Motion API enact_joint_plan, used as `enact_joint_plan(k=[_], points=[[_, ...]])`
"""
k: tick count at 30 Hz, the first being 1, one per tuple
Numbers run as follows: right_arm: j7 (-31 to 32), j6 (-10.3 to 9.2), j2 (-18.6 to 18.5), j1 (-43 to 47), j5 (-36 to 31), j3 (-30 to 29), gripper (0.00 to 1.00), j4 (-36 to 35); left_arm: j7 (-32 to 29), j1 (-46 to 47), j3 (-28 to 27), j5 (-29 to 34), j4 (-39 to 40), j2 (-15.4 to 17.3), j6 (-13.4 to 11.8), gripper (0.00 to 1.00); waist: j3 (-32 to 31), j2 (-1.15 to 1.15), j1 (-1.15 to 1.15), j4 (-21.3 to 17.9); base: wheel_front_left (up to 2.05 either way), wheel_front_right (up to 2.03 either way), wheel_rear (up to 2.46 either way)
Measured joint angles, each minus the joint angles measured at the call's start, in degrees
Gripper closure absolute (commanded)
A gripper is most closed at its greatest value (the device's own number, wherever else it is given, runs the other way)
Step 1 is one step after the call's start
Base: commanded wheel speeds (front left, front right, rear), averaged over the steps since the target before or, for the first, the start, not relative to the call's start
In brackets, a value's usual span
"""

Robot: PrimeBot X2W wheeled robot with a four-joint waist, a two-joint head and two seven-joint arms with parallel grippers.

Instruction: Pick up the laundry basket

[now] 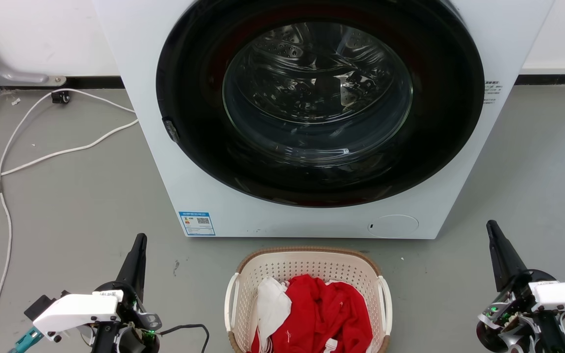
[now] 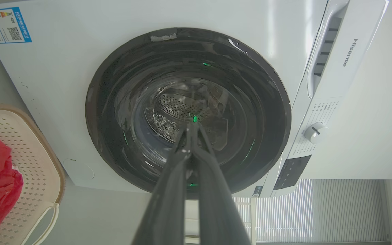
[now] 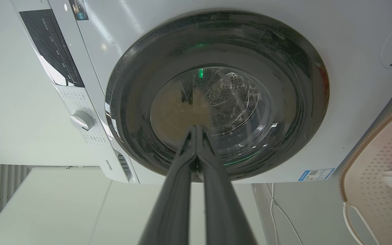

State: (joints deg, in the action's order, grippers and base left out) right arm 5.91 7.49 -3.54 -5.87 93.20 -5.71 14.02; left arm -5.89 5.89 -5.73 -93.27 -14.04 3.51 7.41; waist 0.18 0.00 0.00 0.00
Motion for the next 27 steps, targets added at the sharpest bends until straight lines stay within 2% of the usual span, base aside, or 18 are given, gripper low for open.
enact_joint_plan(k=[27], points=[[0.21, 0.0, 0.15, -0.01, -0.25, -0.27, 1.0, 0.01, -0.09, 0.01, -0.24, 0.27, -0.02, -0.2, 0.0, 1.0, 0.0, 0.0, 0.0, 0.0, 0.0, 0.0, 0.0]])
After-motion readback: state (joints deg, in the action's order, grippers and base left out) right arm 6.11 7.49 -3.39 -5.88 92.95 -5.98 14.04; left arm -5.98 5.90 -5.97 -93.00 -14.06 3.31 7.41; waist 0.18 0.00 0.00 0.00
